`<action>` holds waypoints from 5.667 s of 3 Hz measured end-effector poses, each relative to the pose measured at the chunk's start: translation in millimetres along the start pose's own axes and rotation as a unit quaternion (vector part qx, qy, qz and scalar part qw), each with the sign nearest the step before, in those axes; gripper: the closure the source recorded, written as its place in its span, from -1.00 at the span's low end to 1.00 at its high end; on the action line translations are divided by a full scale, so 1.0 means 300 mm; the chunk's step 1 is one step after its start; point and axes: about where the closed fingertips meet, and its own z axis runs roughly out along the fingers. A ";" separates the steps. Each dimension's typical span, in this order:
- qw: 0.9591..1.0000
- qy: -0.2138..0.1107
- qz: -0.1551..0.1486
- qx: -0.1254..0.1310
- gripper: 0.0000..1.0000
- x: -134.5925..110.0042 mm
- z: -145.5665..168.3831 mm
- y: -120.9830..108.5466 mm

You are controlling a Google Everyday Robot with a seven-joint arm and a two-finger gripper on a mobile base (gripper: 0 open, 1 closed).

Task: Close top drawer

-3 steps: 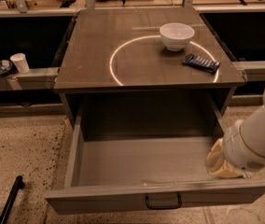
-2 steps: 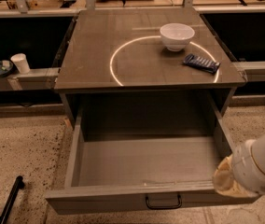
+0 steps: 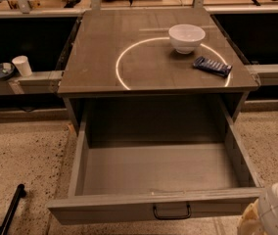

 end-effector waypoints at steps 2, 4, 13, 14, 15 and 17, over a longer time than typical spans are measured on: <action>1.000 -0.006 0.022 -0.011 1.00 -0.017 0.172 0.010; 0.999 -0.018 0.025 0.030 1.00 -0.080 0.284 -0.233; 0.976 -0.056 0.036 0.205 1.00 -0.064 0.361 -0.763; 0.968 -0.121 0.051 0.214 1.00 -0.054 0.370 -0.827; 0.968 -0.121 0.051 0.214 1.00 -0.054 0.370 -0.827; 0.968 -0.121 0.051 0.214 0.14 -0.055 0.370 -0.827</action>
Offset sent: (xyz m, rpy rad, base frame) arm 0.0299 0.0307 -0.0829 0.0380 -0.0049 -0.0879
